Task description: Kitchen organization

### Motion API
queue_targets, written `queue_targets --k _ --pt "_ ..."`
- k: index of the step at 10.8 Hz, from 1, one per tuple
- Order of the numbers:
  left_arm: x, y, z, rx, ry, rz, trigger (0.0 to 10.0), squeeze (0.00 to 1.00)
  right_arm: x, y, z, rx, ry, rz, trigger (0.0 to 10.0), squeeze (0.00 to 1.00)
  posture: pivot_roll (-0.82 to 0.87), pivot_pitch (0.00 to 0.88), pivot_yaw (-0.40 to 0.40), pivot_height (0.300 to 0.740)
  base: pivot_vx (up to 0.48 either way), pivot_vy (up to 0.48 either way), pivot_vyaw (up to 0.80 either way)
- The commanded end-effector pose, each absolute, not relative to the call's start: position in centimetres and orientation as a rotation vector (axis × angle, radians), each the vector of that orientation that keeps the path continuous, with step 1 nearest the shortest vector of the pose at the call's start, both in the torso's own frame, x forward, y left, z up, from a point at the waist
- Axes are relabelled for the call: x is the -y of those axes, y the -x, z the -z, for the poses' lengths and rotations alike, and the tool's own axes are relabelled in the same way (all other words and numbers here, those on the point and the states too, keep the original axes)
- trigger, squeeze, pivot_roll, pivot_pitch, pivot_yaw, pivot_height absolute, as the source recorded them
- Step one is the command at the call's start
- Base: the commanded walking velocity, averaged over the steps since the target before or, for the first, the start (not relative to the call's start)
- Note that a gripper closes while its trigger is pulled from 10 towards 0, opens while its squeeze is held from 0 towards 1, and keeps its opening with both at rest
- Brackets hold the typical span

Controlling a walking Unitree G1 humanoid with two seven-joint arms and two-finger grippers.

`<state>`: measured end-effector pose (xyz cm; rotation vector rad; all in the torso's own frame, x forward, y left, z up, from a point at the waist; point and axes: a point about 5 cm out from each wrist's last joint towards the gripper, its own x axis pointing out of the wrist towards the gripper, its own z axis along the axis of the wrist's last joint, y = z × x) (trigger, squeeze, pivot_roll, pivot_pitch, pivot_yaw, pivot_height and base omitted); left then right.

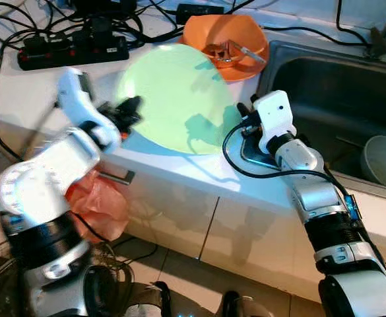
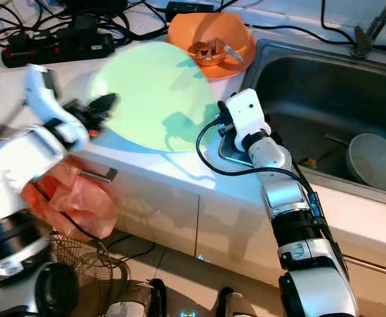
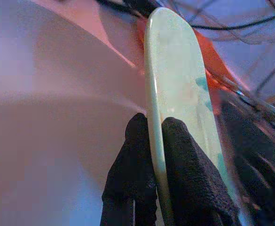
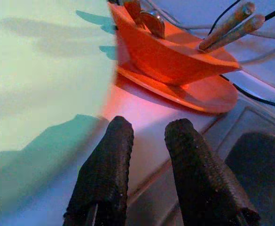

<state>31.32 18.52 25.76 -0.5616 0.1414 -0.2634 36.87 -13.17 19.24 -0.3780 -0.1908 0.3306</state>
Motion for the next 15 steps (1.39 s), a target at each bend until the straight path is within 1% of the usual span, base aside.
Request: queue_targets --k 1,2,4,5,6,7,8,9,11,13,14,15 --pt "-20.6 -30.9 -25.9 -0.136 0.505 0.13 10.0 0.0 13.3 -36.9 -17.9 0.128 0.373 -0.345 10.0 0.0 0.14 0.172 0.004 0.74 0.0 0.0 0.0" --pt "-22.3 -30.6 -27.5 -0.057 0.441 0.068 10.0 0.0 13.4 -36.9 -17.9 0.126 0.37 -0.345 10.0 0.0 0.14 0.17 0.0 0.74 0.0 0.0 0.0" --pt "-23.7 -30.3 -29.5 0.065 0.422 0.026 10.0 0.0 13.4 -37.1 -17.9 0.122 0.369 -0.344 10.0 0.0 0.15 0.162 -0.008 0.74 0.0 0.0 0.0" --pt "-24.3 -30.0 -31.7 0.215 0.402 0.02 10.0 0.0 13.5 -37.1 -18.2 0.129 0.368 -0.339 10.0 0.0 0.15 0.158 -0.01 0.74 0.0 0.0 0.0" --pt "-24.5 -29.7 -32.9 0.307 0.408 0.023 10.0 0.0 13.4 -36.9 -18.7 0.141 0.369 -0.334 10.0 0.0 0.15 0.158 -0.01 0.74 0.0 0.0 0.0" --pt "-24.4 -29.6 -33.7 0.362 0.405 0.045 10.0 0.0 13.8 -37.2 -18.5 0.148 0.387 -0.318 10.0 0.0 0.15 0.152 -0.013 0.74 0.0 0.0 0.0" --pt "-23.6 -29.5 -34.9 0.449 0.422 0.107 10.0 0.0 14.1 -37.4 -18.6 0.156 0.38 -0.285 10.0 0.0 0.14 0.143 -0.015 0.74 0.0 0.0 0.0" --pt "-22.6 -29.5 -35.4 0.496 0.443 0.152 10.0 0.0 14.3 -37.4 -18.8 0.156 0.367 -0.268 10.0 0.0 0.14 0.143 -0.015 0.74 0.0 0.0 0.0" --pt "-19.8 -29.5 -37.0 0.614 0.497 0.266 10.0 0.0 15.5 -37.7 -19.5 0.178 0.281 -0.19 10.0 0.0 0.14 0.134 -0.011 0.74 0.0 0.0 0.0" --pt "-17.3 -30.5 -36.1 0.602 0.482 0.355 10.0 0.0 17.0 -38.0 -21.1 0.253 0.073 -0.094 10.0 0.0 0.13 0.133 -0.007 0.74 0.0 0.0 0.0" --pt "-16.4 -31.1 -34.9 0.569 0.507 0.379 10.0 0.0 17.8 -37.9 -22.2 0.311 -0.081 -0.056 10.0 0.0 0.12 0.131 -0.001 0.74 0.0 0.0 0.0" --pt "-15.8 -31.4 -34.4 0.561 0.516 0.396 10.0 0.0 18.5 -37.8 -22.9 0.347 -0.188 -0.039 10.0 0.0 0.12 0.128 0.001 0.74 0.0 0.0 0.0"
